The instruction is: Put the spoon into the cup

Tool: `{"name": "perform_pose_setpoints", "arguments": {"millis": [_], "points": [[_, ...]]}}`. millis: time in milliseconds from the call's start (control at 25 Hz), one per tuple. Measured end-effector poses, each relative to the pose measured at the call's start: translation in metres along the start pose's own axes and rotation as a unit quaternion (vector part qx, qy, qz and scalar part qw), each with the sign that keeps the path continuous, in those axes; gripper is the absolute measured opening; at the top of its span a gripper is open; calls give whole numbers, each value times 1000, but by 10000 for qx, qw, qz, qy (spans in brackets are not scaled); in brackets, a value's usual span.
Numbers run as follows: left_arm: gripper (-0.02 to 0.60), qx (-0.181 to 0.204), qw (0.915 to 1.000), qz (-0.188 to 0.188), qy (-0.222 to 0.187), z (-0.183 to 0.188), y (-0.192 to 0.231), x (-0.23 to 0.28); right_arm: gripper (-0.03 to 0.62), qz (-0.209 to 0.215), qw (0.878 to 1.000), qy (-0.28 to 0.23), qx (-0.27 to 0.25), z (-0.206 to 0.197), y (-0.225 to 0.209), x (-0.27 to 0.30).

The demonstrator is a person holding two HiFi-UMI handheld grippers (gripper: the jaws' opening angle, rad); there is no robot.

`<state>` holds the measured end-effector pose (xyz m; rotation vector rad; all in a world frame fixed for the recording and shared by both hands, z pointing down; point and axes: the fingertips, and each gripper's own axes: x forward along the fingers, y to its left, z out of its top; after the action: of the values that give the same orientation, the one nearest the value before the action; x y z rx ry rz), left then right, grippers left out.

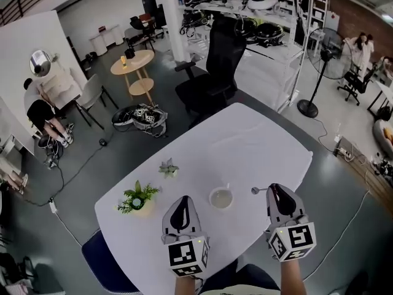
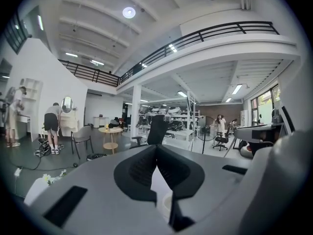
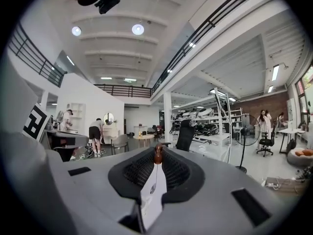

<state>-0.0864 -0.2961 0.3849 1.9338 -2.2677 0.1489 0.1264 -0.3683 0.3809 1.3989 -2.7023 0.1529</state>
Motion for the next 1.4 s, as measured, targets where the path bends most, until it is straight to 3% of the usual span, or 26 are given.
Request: {"name": "perform_pose_setpoints", "arguments": {"millis": [560, 960, 1400], "points": [[14, -255, 9963, 665, 479, -55, 45, 28, 58, 1027, 9914, 749, 316, -59, 39, 86], [14, -433, 9891, 1125, 843, -103, 68, 41, 58, 1679, 9756, 1383, 292, -120, 66, 130], [14, -658, 9812, 1312, 1252, -157, 80, 55, 58, 2054, 9576, 2014, 183, -193, 88, 160]]}}
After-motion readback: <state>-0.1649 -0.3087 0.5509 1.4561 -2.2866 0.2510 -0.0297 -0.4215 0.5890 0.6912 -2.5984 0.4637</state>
